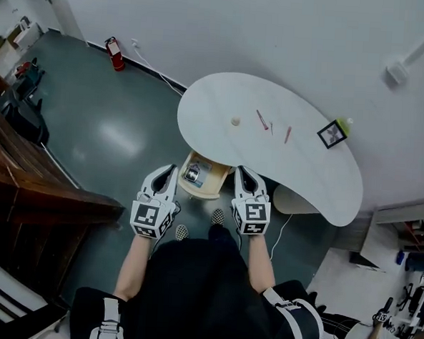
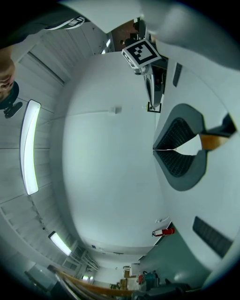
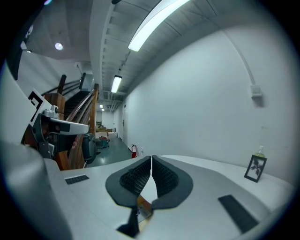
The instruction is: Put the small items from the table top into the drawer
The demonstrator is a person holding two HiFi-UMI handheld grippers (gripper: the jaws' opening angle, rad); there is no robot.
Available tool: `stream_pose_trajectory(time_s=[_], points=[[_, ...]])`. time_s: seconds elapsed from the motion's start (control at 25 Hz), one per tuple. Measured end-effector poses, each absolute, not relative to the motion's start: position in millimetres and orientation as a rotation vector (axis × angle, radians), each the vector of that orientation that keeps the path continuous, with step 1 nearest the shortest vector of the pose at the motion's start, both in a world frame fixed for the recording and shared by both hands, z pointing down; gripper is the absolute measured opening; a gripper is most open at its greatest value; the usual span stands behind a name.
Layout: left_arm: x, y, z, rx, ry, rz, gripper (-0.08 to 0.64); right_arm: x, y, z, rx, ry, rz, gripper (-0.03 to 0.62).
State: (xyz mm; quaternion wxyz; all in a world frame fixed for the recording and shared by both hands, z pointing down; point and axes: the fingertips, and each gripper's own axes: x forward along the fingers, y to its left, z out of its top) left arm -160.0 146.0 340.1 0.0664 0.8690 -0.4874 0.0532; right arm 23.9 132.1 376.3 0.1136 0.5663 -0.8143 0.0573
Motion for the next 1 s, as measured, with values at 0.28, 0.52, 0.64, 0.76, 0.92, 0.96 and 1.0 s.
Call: stream_pose_trajectory(time_s=[0.28,0.52,0.64,0.76,0.92,0.96,1.0], points=[[-162.2,153.9,343.9,2.638,-1.446,0.186,0.020,21.6,144.0,378.5,1.692,-2.371,0.178,0.036],[-157.8,155.5,340.7,2.664,-1.399,0.152,0.020,17.1,145.0,379.1,1.691,-2.370,0.190,0.035],[-155.3,155.4,341.7,2.673,-1.370,0.147,0.020,16.9,145.8,381.4,1.699,-2.360,0.198,0.035],[-152.4,155.3,343.6,2.691,-1.336,0.162,0.020,18.0,148.5,382.1,1.722,-2.341,0.207,0.037],[-143.6,154.6,343.4,2.727,-1.275,0.175,0.020,22.7,156.6,383.6,1.750,-2.306,0.204,0.037],[-140.4,154.8,343.2,2.739,-1.253,0.175,0.020,24.7,159.6,384.4,1.763,-2.294,0.207,0.037],[-136.1,154.5,343.0,2.749,-1.227,0.173,0.020,27.8,161.8,385.5,1.779,-2.281,0.213,0.037]])
